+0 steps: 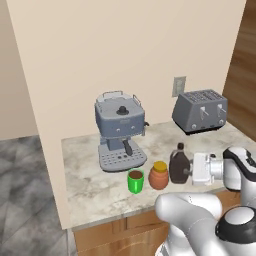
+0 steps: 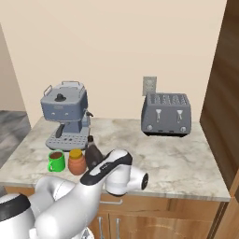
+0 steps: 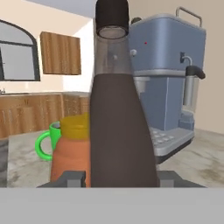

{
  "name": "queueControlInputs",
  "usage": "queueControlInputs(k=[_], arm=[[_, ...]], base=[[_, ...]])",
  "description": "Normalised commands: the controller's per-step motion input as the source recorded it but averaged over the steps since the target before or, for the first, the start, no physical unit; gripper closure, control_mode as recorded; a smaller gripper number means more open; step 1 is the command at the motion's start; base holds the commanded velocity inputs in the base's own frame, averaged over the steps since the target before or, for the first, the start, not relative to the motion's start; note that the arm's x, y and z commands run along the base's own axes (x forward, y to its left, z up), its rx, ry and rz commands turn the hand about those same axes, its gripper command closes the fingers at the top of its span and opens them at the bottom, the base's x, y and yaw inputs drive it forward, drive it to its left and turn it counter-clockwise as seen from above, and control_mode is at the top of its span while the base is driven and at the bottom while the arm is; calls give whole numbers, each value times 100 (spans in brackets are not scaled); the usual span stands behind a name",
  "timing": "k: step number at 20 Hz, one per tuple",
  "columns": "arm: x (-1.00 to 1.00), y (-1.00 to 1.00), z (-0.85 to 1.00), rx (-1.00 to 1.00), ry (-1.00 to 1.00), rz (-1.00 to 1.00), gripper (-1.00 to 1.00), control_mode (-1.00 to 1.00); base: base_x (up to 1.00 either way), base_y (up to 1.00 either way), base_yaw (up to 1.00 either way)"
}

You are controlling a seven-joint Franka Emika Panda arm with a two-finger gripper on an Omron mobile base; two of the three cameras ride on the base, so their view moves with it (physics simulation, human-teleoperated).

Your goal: Pick the syrup bottle and honey bottle from the cabinet and place them next to the mug.

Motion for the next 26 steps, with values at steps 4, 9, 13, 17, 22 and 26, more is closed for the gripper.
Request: queueControlInputs(k=[4, 9, 13, 17, 22, 26], arm=[[0, 0, -20, -3, 0, 0, 100, -100], [0, 0, -16, 0, 0, 0, 100, -100], [11, 0, -4, 0, -2, 0, 100, -100], [22, 0, 0, 0, 0, 0, 100, -100], [11, -5, 0, 0, 0, 0, 100, -100], [0, -15, -2, 0, 0, 0, 100, -100]], base=[[0, 0, 0], [0, 0, 0], [0, 0, 0], [0, 0, 0], [0, 0, 0], [0, 0, 0]])
